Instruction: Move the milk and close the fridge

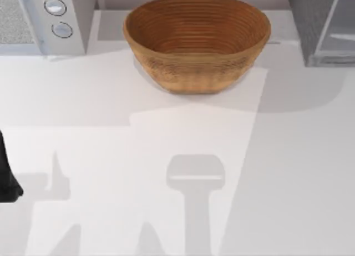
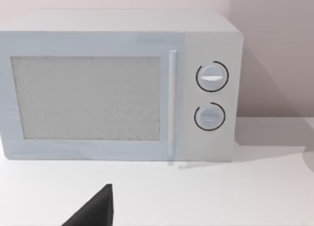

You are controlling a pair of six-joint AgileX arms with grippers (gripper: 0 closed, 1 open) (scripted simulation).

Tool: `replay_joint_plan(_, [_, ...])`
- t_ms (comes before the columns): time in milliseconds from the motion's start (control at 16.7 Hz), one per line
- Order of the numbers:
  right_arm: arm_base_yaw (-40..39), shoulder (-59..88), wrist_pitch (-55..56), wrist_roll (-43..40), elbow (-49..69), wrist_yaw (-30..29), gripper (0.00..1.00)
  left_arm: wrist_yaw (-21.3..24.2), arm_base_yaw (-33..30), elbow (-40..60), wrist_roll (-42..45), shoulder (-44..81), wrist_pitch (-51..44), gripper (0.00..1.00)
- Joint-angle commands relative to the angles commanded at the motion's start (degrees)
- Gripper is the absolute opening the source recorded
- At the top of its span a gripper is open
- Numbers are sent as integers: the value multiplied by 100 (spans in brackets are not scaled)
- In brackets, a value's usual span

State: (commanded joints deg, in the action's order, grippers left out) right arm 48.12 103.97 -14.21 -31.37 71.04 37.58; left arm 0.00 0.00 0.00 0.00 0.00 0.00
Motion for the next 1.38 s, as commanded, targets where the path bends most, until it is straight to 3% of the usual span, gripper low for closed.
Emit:
replay_joint_plan(180, [-994,-209,362,710,-323,-813,100,0,0,0,0,0,0,100])
replay_joint_plan(480, [-3350,-512,898,1973,-801,-2427,100,0,0,0,0,0,0,100])
replay_joint_plan(660, [-4269,-811,1357,2732,-1143,-3245,100,0,0,0,0,0,0,100])
replay_joint_plan(840, [-4652,-1102,1690,3031,-1349,-3571,100,0,0,0,0,0,0,100])
replay_joint_plan(1380, [-4586,-696,1622,3007,-816,-3607,100,0,0,0,0,0,0,100])
